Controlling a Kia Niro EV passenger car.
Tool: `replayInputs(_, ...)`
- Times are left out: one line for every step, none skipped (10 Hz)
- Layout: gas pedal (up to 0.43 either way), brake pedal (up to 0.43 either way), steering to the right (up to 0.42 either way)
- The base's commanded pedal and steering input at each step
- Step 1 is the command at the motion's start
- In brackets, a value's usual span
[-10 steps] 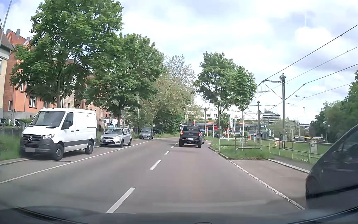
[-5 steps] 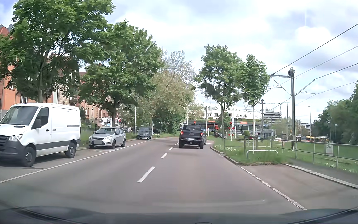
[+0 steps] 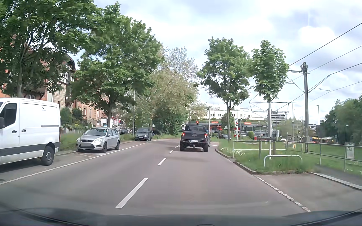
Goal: Follow the waypoints while adhering to traffic rules and regulations
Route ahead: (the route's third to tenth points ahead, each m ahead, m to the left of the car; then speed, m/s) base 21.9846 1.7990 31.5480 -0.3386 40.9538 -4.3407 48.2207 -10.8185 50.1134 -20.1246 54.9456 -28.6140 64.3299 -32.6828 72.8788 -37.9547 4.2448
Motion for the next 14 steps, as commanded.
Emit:
replayInputs(0.0,0.0,0.001)
replayInputs(0.0,0.0,0.003)
replayInputs(0.0,0.0,0.004)
replayInputs(0.0,0.0,0.004)
replayInputs(0.0,0.0,0.003)
replayInputs(0.0,0.0,0.004)
replayInputs(0.0,0.0,0.004)
replayInputs(0.0,0.0,0.004)
replayInputs(0.0,0.0,0.005)
replayInputs(0.0,0.0,0.007)
replayInputs(0.0,0.0,0.008)
replayInputs(0.0,0.0,0.009)
replayInputs(0.0,0.0,0.009)
replayInputs(0.0,0.0,0.01)
